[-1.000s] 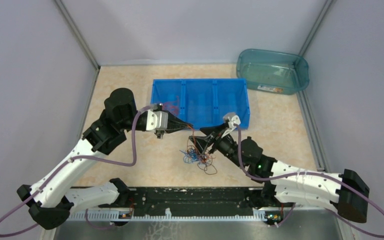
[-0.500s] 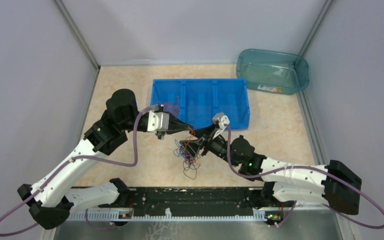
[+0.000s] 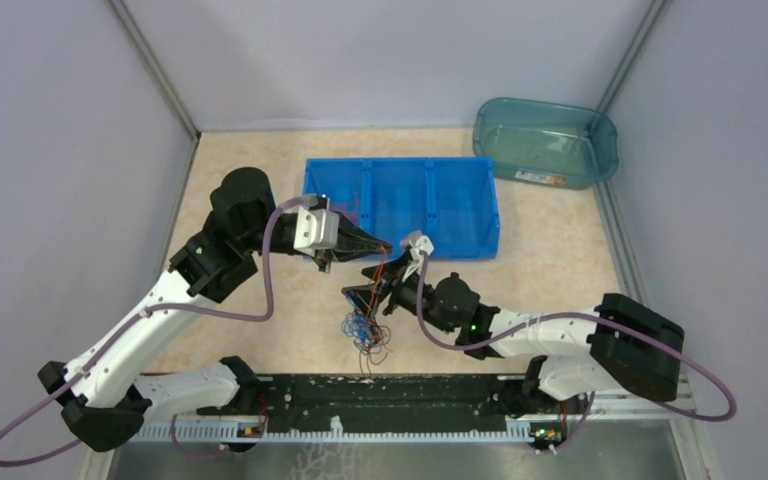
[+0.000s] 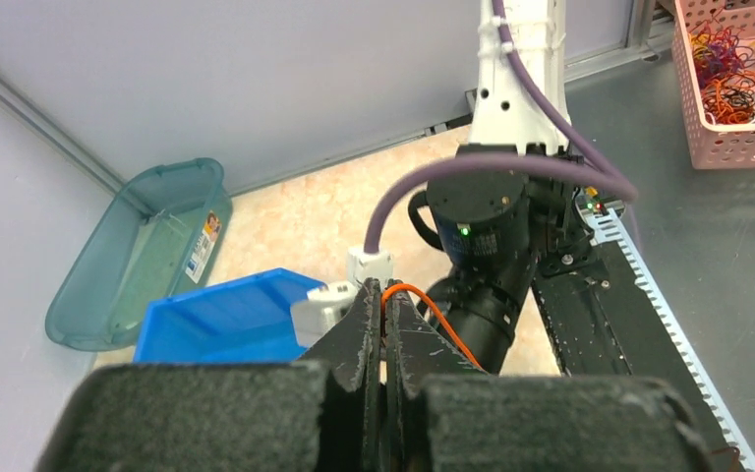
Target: Untangle the cables
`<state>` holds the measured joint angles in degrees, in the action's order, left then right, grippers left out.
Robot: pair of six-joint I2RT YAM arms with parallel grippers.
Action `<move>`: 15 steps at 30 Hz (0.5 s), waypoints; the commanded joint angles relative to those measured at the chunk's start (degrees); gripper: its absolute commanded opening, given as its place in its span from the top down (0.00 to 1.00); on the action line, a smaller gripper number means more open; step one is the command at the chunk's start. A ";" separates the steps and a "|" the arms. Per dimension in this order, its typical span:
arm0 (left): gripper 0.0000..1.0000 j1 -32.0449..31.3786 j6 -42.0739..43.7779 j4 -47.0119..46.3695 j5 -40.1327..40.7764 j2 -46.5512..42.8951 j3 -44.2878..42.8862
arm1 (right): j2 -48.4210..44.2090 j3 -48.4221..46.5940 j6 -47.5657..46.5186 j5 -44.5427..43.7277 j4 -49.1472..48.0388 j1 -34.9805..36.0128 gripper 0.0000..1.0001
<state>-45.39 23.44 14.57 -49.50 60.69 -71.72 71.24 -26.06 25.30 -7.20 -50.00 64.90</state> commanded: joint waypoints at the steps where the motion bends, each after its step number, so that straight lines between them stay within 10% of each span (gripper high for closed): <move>1: 1.00 -0.49 -1.04 -2.60 -1.92 0.59 -4.16 | 4.53 -0.30 0.53 -0.18 -7.48 1.46 0.29; 15: 1.00 -0.66 0.82 -2.18 -1.24 3.96 -16.64 | 12.41 4.49 0.69 -9.36 -8.62 2.09 0.32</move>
<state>-45.56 22.85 17.06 -50.17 65.17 -82.43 81.80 -23.79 26.70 -13.67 -60.31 66.28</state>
